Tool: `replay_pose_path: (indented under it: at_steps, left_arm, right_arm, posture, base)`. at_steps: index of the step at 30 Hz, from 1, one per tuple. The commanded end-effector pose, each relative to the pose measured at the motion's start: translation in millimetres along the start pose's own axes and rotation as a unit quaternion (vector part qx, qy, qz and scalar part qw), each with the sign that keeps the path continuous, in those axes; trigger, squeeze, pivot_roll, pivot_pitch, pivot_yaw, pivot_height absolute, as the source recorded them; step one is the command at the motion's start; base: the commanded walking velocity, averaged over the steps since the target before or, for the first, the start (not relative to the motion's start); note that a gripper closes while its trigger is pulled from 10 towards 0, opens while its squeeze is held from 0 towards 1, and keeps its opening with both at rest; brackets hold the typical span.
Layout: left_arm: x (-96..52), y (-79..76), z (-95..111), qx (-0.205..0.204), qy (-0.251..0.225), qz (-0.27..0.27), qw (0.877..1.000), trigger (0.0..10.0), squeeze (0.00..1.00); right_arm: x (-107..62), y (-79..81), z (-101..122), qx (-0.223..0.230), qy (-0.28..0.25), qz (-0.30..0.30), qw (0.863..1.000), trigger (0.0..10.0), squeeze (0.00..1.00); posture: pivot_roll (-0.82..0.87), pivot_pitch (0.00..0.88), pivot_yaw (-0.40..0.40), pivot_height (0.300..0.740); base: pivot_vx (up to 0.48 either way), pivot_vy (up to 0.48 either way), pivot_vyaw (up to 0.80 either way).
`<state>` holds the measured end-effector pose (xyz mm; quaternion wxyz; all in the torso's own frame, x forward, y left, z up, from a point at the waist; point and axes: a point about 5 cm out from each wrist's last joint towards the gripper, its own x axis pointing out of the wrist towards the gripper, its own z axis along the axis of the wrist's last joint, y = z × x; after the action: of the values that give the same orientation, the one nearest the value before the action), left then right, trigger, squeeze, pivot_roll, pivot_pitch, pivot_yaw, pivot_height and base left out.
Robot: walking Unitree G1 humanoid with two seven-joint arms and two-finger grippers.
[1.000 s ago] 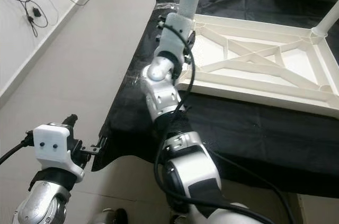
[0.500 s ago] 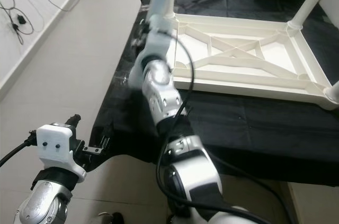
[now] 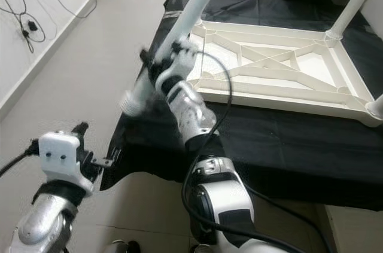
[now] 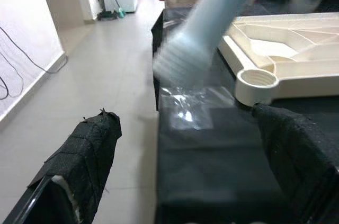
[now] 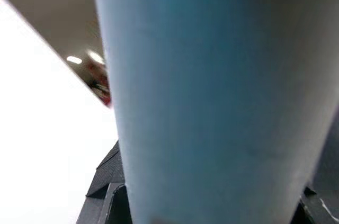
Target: Building children table
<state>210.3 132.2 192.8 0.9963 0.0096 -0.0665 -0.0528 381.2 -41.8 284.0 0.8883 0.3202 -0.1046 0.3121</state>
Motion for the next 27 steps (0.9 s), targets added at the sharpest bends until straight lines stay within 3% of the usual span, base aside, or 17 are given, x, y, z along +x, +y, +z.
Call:
replay_pose_path:
  at_steps: [1, 3, 4, 14, 22, 27]
  left_arm:
    - [3.8, 6.4, -9, 0.014, 0.032, 0.005, 0.999, 10.0, 1.0]
    - [13.5, 12.5, -12, 0.034, 0.05, 0.009, 0.998, 10.0, 1.0]
    - [20.8, 13.9, -12, 0.043, 0.058, 0.001, 0.997, 10.0, 0.0]
    - [52.3, 14.4, 0, 0.067, 0.054, -0.042, 0.995, 10.0, 0.0]
    - [60.9, 3.3, -20, 0.064, 0.121, -0.076, 0.988, 10.0, 0.0]
    - [62.9, -8.0, -29, 0.043, 0.164, -0.107, 0.98, 10.0, 0.0]
  right_arm:
    - [-0.5, 13.3, -3, 0.017, 0.01, 0.046, 0.999, 10.0, 0.0]
    - [-4.9, 24.6, -8, 0.026, 0.025, 0.087, 0.996, 10.0, 0.0]
    - [-9.4, 29.8, -14, 0.023, 0.036, 0.11, 0.993, 10.0, 0.0]
    - [-30.6, 42.4, -38, 0.018, 0.083, 0.184, 0.979, 10.0, 0.0]
    - [-36.8, 49.4, -39, 0.014, 0.093, 0.202, 0.975, 10.0, 0.0]
    - [-39.4, 53.5, -38, 0.007, 0.092, 0.213, 0.973, 10.0, 0.0]
  posture:
    - [0.13, 0.132, -0.026, 0.74]
    - [0.13, 0.127, -0.026, 0.74]
    - [0.13, 0.12, -0.024, 0.74]
    - [0.13, 0.11, -0.023, 0.74]
    - [0.13, 0.11, -0.023, 0.74]
    - [0.12, 0.105, -0.015, 0.74]
  base:
    - [0.0, 0.0, 0.0]
    - [0.0, 0.0, 0.0]
    - [0.0, 0.0, 0.0]
    - [0.0, 0.0, 0.0]
    - [0.0, 0.0, 0.0]
    - [0.0, 0.0, 0.0]
